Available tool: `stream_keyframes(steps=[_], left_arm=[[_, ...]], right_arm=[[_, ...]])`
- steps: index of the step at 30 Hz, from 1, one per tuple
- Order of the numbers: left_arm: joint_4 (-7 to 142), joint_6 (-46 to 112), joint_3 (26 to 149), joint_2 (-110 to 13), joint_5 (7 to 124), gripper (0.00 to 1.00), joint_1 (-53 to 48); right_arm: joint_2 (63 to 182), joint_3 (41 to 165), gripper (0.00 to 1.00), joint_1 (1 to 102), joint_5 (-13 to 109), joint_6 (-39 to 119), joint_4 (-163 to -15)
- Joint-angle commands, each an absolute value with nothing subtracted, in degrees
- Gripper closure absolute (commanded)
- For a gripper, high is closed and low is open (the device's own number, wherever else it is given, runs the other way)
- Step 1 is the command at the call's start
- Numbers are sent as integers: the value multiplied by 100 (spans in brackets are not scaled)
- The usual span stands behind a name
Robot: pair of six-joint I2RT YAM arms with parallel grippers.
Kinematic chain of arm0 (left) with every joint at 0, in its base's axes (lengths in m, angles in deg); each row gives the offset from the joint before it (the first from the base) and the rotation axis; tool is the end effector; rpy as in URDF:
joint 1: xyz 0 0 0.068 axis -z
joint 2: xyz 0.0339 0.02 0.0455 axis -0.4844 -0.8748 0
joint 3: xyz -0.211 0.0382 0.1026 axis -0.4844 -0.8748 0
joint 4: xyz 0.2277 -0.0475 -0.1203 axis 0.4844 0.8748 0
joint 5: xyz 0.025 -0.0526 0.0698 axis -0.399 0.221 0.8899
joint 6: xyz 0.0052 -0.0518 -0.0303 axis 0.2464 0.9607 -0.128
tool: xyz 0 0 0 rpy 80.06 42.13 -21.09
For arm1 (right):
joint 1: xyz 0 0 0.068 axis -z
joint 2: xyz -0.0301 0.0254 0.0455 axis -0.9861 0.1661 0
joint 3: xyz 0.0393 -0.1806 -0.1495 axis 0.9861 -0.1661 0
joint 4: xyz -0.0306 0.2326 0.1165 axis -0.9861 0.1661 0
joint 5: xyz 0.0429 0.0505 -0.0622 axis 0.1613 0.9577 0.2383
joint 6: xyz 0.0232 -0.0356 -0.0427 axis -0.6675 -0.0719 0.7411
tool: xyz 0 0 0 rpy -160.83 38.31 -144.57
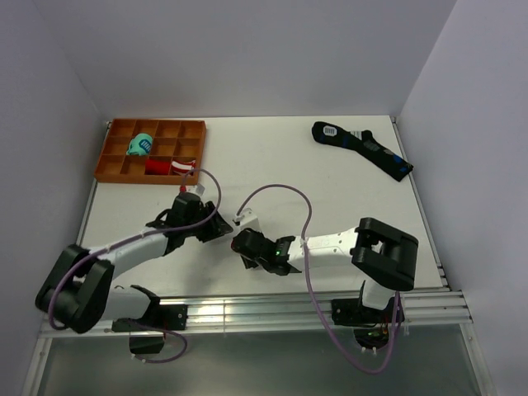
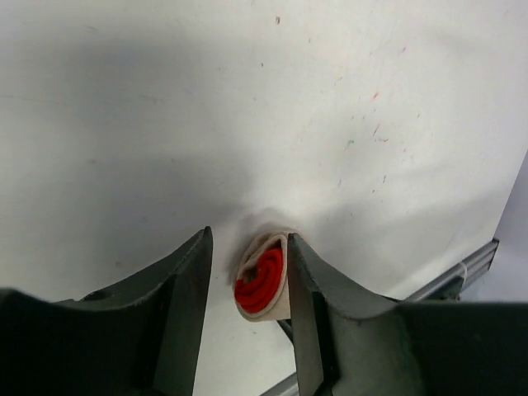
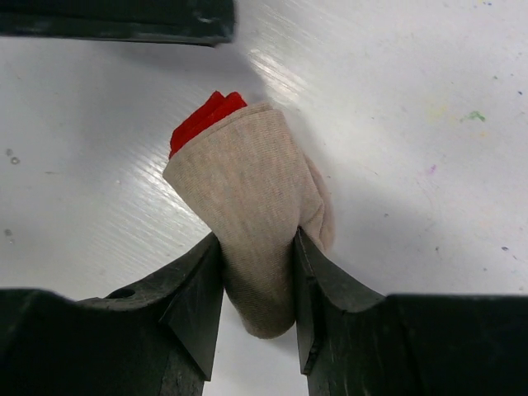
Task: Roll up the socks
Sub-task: Pick up the sock at the center of the board.
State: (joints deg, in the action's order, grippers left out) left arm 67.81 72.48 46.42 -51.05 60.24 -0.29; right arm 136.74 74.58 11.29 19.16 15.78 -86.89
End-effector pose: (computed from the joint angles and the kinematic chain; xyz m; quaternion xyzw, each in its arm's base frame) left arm 0.2288 -0.1370 0.1147 -0.1359 0.9095 -0.3256 0.2198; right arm 0.1296 0.2954 0.1056 -0.2473 0.8966 0.1373 0.3408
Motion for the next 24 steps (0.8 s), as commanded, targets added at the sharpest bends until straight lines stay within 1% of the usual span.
stream_keyframes(steps=[1,3,6,8,12,14,17,19,24], left_arm=[[6975,7168,4203,-4336,6754,54,-41],[6818,7361,3991,-3880,6868,54,-32],[7069,7476,3823,-3413,7044,54,-41],[7299,7520,3875,-3202,7325,55,-41],[7650,7503,3954,-2789,7343,54,-41],[7818,7363,4077,-2639,7615,53,-41],[8168,7065,4235,-2594,7642,53,-32],[8196,7019,4122,-2542,7520,53,-41],[8284,7449,3911,-2532,7072,53,-24]], right_arm=[[14275,7103,100,1021,2822,1299,-8052],[14398,7183,100,1013,2840,1307,-8034],[14574,7323,100,1021,2910,1343,-8060],[14592,7376,100,1021,2919,1369,-8087],[14548,7482,100,1021,2910,1465,-8026],[14583,7508,100,1021,2901,1492,-8008],[14670,7517,100,1021,2910,1571,-8086],[14671,7473,100,1013,2866,1597,-8130],[14644,7517,100,1013,2576,1720,-8227]])
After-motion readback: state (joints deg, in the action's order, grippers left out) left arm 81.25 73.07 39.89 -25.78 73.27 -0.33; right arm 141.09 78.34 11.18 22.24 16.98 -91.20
